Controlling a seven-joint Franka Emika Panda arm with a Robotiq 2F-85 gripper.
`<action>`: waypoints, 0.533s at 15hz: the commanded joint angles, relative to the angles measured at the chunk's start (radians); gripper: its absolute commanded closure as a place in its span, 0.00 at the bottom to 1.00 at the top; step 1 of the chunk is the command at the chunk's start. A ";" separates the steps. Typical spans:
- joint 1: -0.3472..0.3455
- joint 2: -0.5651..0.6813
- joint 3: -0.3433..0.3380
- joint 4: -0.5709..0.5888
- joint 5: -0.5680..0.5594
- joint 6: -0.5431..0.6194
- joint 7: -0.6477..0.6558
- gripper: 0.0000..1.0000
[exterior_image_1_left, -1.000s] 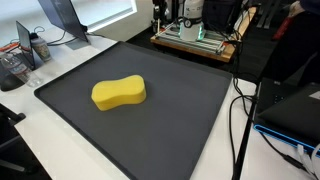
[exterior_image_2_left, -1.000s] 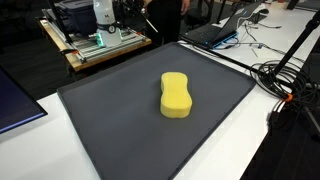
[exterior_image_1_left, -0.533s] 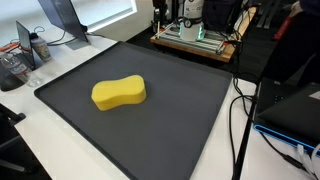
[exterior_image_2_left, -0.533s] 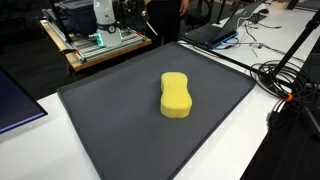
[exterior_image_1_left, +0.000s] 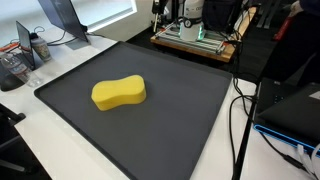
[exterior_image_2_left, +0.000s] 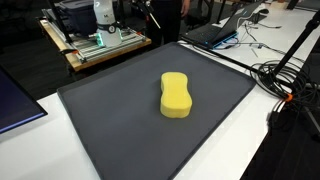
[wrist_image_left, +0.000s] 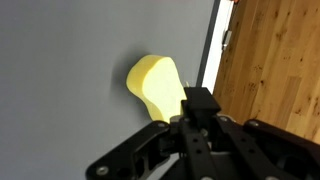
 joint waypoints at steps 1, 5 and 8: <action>0.188 -0.102 -0.055 0.086 -0.158 0.186 0.258 0.97; 0.473 -0.209 -0.198 0.172 -0.144 0.417 0.410 0.97; 0.692 -0.245 -0.365 0.259 -0.129 0.514 0.443 0.97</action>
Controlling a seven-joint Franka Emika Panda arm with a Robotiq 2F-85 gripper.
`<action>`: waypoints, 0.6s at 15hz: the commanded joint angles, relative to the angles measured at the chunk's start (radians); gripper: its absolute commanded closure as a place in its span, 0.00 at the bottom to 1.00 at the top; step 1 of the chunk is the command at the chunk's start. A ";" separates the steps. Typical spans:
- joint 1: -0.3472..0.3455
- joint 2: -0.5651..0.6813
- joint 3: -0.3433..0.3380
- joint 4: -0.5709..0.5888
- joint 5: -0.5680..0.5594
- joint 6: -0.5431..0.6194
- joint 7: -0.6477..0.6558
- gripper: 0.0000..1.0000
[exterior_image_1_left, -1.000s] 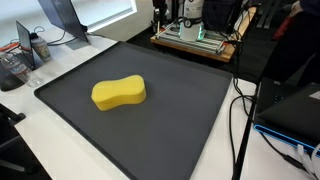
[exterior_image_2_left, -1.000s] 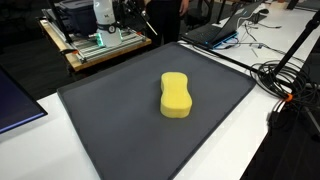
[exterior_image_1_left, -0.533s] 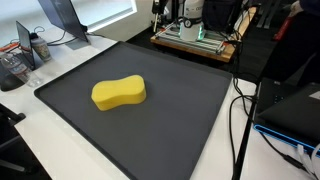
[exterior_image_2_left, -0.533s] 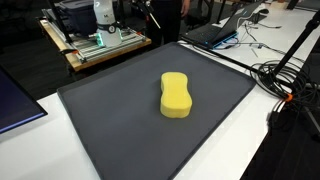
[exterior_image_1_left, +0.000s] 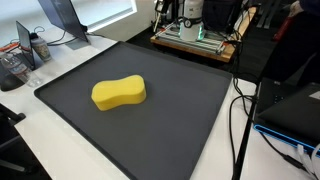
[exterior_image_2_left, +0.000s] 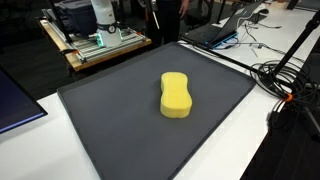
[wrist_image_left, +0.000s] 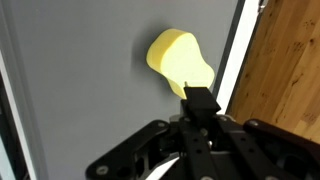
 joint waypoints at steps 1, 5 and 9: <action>0.236 -0.084 -0.202 0.142 0.008 0.102 0.051 0.97; 0.463 -0.068 -0.404 0.290 0.024 0.194 0.047 0.97; 0.589 -0.064 -0.550 0.433 0.038 0.246 0.033 0.97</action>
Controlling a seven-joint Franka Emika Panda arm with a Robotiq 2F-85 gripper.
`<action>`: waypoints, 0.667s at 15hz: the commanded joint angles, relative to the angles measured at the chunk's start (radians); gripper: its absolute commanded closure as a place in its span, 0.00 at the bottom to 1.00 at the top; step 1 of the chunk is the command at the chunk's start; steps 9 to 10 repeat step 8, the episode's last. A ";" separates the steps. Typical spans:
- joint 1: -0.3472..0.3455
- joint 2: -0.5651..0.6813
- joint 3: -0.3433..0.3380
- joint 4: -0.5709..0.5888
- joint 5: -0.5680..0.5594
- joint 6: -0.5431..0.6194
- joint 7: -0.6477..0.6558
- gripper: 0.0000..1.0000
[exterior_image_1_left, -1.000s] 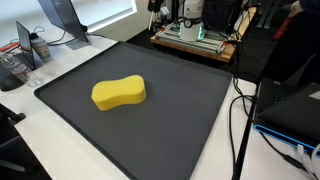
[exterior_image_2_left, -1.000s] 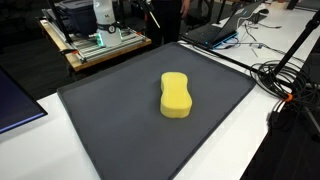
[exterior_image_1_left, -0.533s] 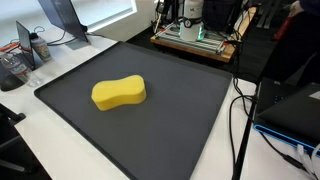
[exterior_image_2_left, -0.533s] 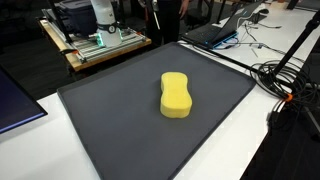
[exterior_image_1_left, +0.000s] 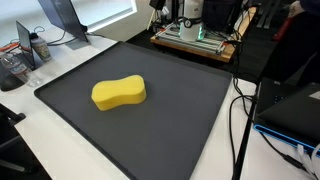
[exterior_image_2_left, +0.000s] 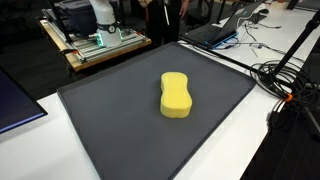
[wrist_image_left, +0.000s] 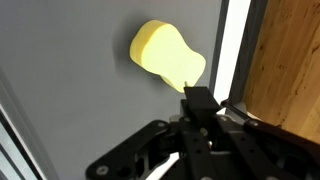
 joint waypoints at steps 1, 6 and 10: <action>0.072 -0.039 -0.115 0.146 0.079 0.003 -0.053 0.97; 0.069 -0.042 -0.154 0.181 0.176 0.022 -0.241 0.97; 0.018 -0.029 -0.106 0.169 0.201 0.013 -0.353 0.97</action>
